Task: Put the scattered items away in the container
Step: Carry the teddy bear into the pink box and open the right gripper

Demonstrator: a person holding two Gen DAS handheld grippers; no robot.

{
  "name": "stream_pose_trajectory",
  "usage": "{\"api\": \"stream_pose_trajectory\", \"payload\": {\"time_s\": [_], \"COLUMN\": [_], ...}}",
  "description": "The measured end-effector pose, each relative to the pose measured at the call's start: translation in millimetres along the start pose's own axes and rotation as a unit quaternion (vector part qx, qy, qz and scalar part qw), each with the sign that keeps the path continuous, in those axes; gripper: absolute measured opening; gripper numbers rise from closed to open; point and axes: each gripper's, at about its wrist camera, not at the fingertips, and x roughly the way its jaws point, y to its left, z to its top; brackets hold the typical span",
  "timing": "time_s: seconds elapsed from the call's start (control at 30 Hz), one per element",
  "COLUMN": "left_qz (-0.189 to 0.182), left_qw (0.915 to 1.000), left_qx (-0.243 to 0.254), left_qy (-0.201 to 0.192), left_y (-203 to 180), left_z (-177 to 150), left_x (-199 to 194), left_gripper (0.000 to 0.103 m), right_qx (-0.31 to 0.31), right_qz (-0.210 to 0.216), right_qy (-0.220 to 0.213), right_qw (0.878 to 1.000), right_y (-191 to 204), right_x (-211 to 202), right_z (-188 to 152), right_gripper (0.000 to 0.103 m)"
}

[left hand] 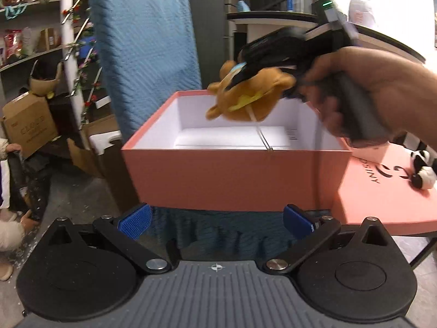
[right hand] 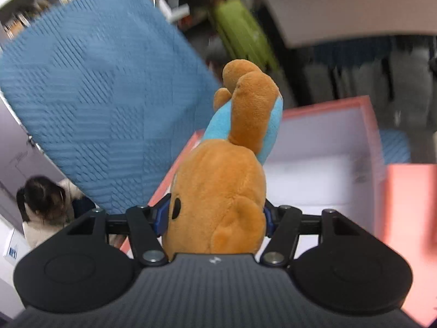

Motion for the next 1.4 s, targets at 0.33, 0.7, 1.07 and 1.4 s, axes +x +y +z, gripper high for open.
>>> {"api": "stream_pose_trajectory", "payload": {"time_s": [0.33,0.7,1.07,1.4], "left_qz": [0.053,0.028,-0.017,-0.045], "left_qw": [0.9984,0.9992,0.9998,0.9983], "left_qx": [-0.006,-0.007,0.014,0.034], "left_qy": [0.018,0.026,-0.003,-0.013], "left_y": [28.2,22.7,-9.8,-36.5], "left_z": [2.0,7.3,14.5,19.2], "left_x": [0.1,8.7,9.3,13.8], "left_gripper": [0.103,0.103,0.103,0.103], "right_qx": [0.02,0.018,-0.014,-0.006], "right_qz": [-0.015,0.0,-0.011,-0.057], "right_qy": [0.121,0.149,0.062,-0.004], "right_qw": [0.992,0.989,0.998,0.998], "right_y": [8.1,-0.2,-15.9,-62.0], "right_x": [125.2,137.2,40.8,-49.9], "right_z": [2.9,-3.0,8.5,-13.6], "right_gripper": [0.063,0.103,0.103,0.103]}}
